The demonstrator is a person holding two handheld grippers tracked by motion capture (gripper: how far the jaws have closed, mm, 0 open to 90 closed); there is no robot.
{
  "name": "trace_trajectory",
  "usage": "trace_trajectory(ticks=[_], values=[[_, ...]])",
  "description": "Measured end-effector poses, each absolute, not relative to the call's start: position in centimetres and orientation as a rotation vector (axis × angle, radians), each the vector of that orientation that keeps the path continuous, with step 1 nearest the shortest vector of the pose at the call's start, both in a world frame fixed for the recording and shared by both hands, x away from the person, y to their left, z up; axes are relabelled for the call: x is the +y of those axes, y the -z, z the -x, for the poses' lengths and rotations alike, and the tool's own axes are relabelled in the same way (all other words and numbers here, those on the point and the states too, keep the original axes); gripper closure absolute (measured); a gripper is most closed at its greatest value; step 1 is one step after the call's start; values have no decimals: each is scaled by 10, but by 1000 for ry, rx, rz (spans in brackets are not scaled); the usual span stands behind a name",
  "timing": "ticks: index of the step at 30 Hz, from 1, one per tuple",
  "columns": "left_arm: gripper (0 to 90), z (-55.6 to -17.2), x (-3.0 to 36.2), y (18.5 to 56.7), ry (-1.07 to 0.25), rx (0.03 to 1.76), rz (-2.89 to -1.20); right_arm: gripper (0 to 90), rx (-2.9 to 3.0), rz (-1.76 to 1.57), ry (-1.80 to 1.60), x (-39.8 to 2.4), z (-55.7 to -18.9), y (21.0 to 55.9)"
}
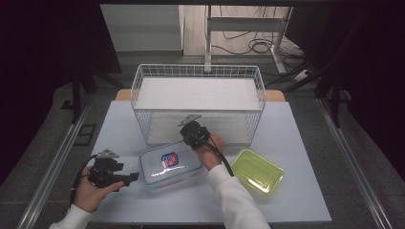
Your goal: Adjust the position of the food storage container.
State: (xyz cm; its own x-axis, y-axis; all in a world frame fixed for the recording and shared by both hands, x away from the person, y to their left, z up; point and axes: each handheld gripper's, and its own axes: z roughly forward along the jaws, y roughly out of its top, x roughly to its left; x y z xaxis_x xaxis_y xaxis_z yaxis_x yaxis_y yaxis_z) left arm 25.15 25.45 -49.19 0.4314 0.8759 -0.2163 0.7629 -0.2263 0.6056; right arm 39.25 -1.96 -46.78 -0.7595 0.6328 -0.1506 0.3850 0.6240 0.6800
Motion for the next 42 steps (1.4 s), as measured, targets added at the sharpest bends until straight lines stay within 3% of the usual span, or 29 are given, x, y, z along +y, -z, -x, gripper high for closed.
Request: trace_trajectory(ticks=[28, 42], values=[[233, -252, 260, 494, -204, 1397, -2008, 896, 2515, -719, -777, -10, -398, 474], [232, -252, 260, 492, -200, 1392, -2000, 896, 2547, -693, -695, -29, -374, 471]])
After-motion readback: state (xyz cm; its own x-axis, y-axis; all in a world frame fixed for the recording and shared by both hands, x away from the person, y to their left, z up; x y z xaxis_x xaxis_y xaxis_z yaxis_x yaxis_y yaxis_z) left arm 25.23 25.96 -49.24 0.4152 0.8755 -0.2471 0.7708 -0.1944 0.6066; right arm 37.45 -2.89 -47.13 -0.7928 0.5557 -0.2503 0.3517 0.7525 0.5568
